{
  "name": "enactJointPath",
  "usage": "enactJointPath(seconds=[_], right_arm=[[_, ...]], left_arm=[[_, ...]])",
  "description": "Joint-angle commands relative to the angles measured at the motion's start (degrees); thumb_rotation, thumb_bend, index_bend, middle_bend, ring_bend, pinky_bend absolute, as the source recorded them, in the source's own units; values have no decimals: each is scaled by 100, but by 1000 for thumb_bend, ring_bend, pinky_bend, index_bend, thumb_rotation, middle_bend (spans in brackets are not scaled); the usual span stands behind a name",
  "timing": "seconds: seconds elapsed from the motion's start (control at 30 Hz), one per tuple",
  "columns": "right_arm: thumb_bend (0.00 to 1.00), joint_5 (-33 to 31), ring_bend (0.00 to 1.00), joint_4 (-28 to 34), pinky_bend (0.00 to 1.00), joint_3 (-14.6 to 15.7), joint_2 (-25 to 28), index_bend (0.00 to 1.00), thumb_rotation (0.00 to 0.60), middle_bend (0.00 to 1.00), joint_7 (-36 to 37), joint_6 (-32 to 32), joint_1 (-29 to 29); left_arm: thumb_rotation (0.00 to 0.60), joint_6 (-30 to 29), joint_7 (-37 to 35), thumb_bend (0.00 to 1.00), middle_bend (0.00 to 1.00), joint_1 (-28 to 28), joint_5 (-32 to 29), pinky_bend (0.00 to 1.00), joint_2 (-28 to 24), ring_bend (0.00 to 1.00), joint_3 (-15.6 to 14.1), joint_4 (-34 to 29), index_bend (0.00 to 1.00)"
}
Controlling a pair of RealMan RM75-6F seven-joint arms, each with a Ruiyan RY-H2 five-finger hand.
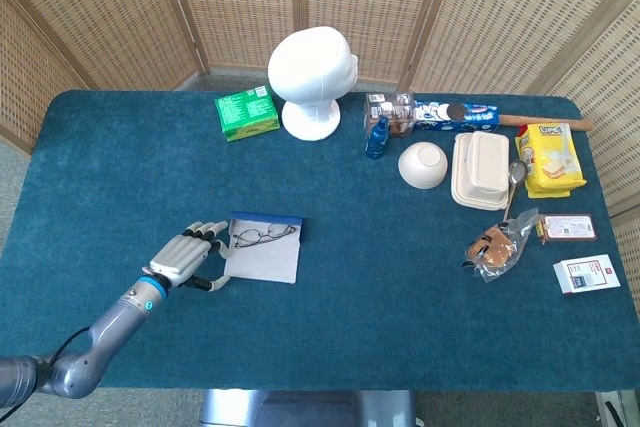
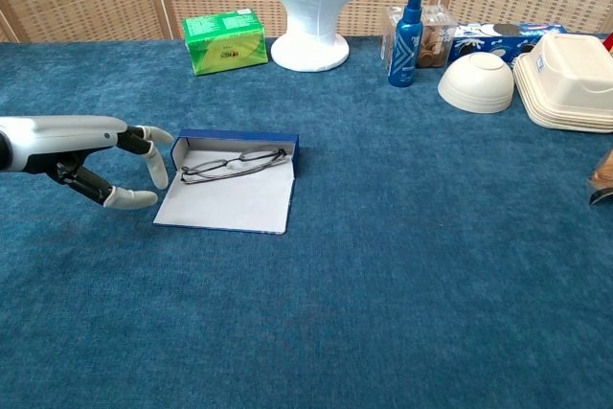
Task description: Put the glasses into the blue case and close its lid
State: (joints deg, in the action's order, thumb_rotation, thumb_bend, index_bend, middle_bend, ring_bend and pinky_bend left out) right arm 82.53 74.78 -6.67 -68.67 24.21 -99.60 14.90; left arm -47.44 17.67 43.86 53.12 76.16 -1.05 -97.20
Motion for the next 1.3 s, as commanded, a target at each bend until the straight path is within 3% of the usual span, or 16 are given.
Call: enactJointPath(seconds=[0.03, 0.37, 0.73, 1.3], right_arm=[[259, -16, 0, -11, 166, -1, 1, 0, 586, 127, 25, 6, 9], [259, -58, 0, -111, 166, -14, -7, 0, 588, 126, 156, 14, 38], [260, -67, 0, -162, 166, -22, -30, 0, 586, 126, 189, 26, 39], [260, -94, 0, -210, 166, -26, -38, 0, 585, 126, 277, 16, 83]], left_arm=[[297, -159, 229, 298, 0, 30, -10, 0, 160, 0, 4, 30, 310], [216, -875, 793, 281, 0, -91, 137, 0, 455, 0, 58, 8, 263], [148, -874, 1101, 242, 0, -88, -8, 0, 660, 0, 91, 45, 296], [123, -1173, 1861, 229, 0, 42, -270, 0, 1093, 0, 240, 353, 311]])
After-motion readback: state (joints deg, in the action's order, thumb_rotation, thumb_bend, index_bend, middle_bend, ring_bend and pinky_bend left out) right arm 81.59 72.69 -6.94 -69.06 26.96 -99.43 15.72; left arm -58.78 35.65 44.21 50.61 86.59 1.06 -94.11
